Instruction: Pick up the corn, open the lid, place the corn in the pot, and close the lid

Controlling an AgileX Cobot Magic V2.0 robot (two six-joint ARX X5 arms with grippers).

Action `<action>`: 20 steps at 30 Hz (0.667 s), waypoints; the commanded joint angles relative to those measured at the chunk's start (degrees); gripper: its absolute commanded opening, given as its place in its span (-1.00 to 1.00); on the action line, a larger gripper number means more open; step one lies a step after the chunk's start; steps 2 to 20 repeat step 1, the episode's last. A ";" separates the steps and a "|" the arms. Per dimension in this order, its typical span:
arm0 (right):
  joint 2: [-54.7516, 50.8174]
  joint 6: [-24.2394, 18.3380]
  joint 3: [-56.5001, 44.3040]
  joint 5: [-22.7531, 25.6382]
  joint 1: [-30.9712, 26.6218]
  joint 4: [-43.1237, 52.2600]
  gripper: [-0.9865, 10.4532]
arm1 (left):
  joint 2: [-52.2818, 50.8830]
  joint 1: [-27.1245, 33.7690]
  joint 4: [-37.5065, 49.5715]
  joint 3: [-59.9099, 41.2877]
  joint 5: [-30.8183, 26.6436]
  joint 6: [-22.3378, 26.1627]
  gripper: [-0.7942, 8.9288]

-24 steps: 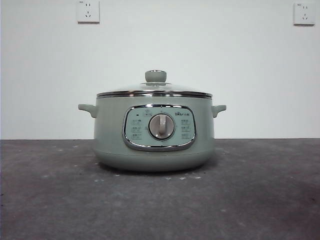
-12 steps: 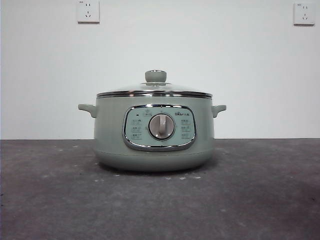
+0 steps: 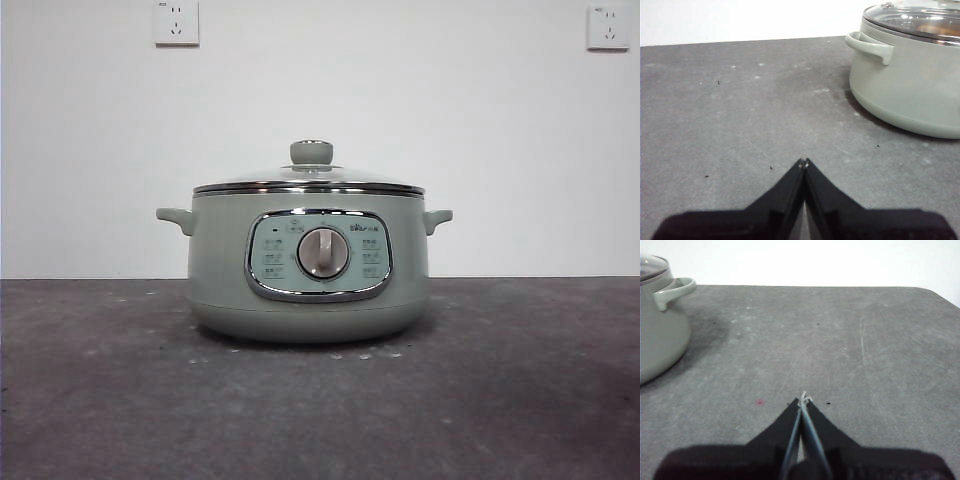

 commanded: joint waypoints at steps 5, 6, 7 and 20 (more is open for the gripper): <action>-0.04 0.68 -0.52 0.04 -0.09 0.20 -0.82 | 0.02 0.20 0.24 -0.59 0.26 -0.37 -0.84; -0.04 0.68 -0.52 0.04 -0.09 0.20 -0.82 | 0.02 0.20 0.24 -0.59 0.26 -0.37 -0.84; -0.04 0.68 -0.52 0.04 -0.09 0.20 -0.82 | 0.02 0.20 0.24 -0.59 0.26 -0.37 -0.84; -0.04 0.68 -0.52 0.04 -0.09 0.20 -0.82 | 0.02 0.20 0.24 -0.59 0.26 -0.37 -0.84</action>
